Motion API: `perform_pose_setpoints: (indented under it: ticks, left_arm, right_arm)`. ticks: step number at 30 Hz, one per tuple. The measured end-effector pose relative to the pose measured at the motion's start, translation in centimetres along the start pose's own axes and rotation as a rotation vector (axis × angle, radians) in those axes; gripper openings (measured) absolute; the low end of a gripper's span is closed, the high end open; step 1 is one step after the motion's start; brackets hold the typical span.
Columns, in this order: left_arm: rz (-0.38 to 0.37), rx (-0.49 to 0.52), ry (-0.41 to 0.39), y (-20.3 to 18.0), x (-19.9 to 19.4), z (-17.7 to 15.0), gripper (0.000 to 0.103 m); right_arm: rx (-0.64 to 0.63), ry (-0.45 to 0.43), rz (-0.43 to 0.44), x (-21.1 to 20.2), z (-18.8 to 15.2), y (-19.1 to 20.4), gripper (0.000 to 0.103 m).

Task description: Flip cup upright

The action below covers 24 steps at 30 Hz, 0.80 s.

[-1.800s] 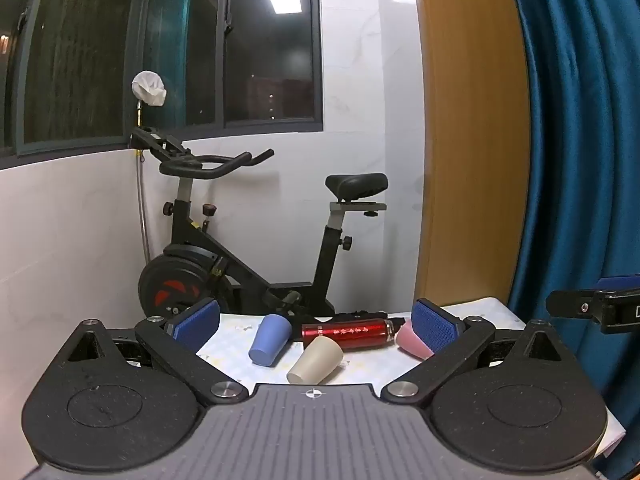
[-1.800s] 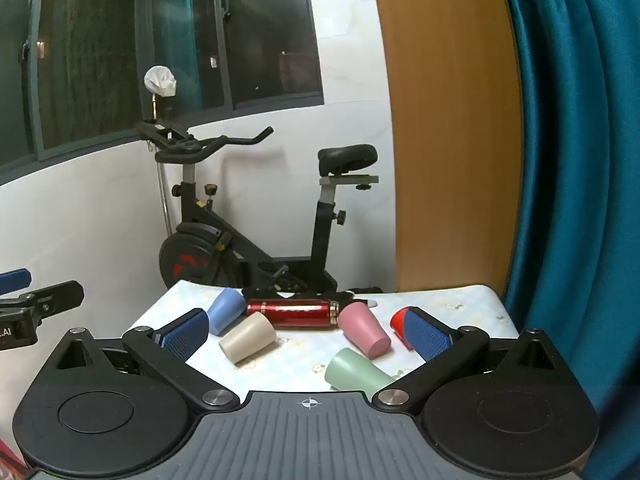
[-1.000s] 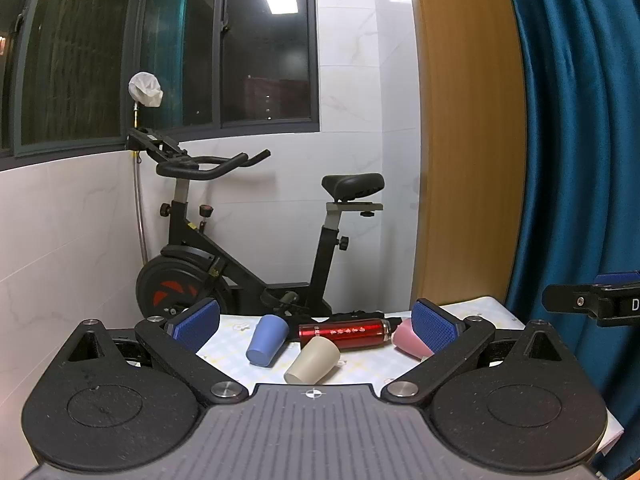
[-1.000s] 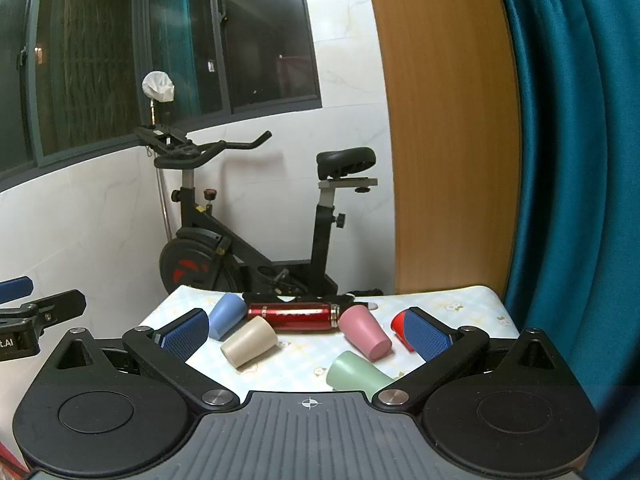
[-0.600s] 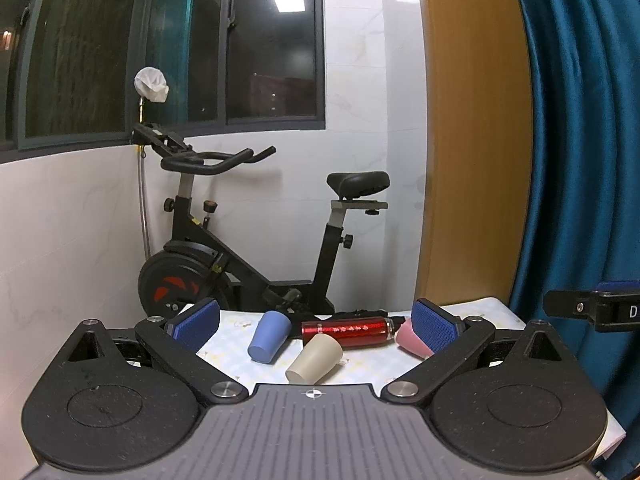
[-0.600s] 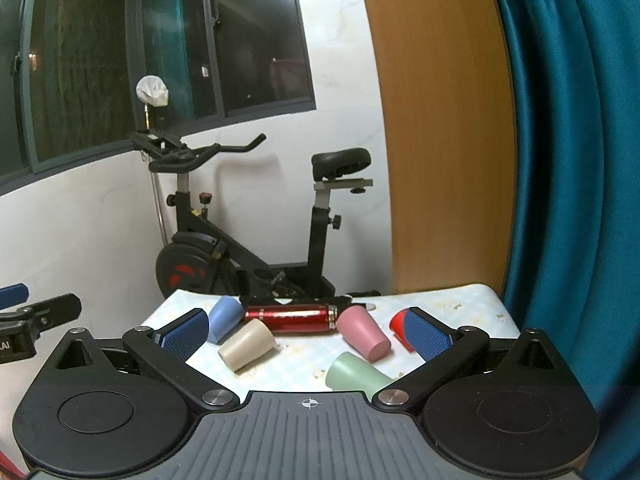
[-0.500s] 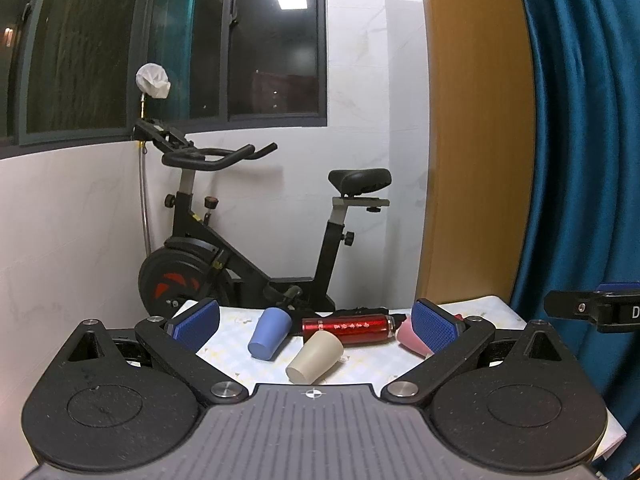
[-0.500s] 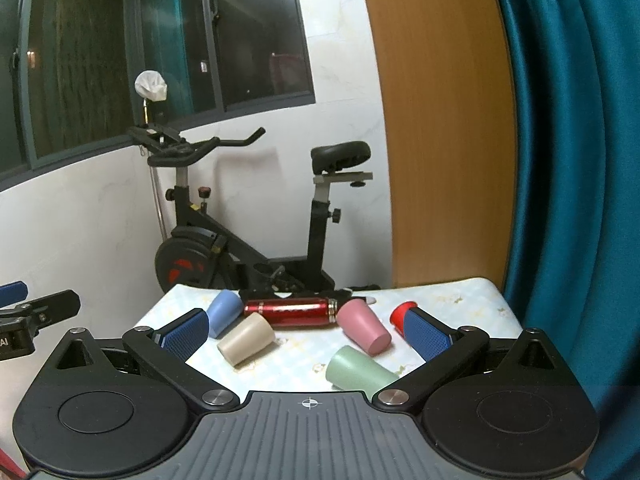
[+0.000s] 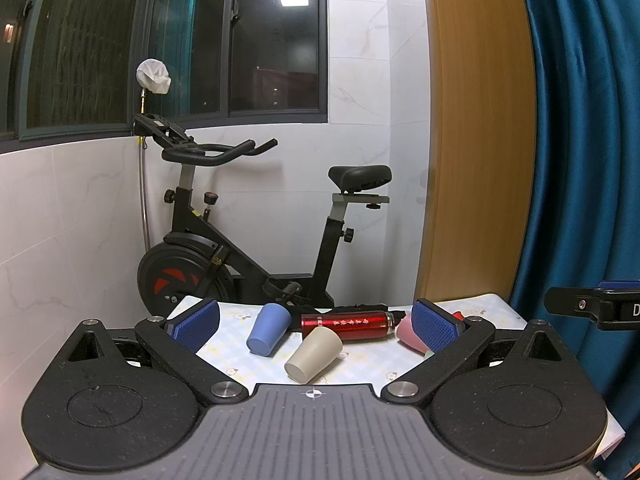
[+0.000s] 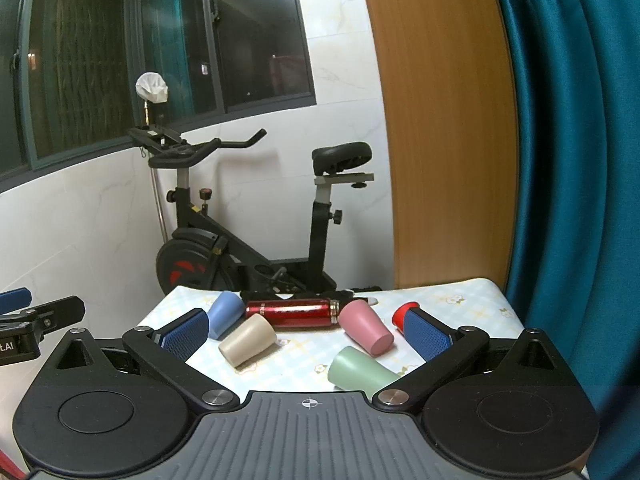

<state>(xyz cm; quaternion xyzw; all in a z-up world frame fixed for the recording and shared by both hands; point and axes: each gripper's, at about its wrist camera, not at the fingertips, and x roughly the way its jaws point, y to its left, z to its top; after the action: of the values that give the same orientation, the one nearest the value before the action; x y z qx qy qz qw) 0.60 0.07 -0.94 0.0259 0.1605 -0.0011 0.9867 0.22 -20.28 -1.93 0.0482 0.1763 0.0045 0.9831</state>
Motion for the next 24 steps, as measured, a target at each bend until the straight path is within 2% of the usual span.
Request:
perform_pose_setpoints:
  ticks: [18,24]
  left_arm:
    - [0.000,0.000,0.000,0.03,0.01,-0.05,0.103]
    - [0.034,0.000,0.014,-0.22,0.60,-0.34,0.103]
  right_arm:
    - [-0.001,-0.003,0.001,-0.14,-0.07,0.05,0.103]
    - [-0.002,-0.007,-0.003,0.12,-0.14,0.13,0.103]
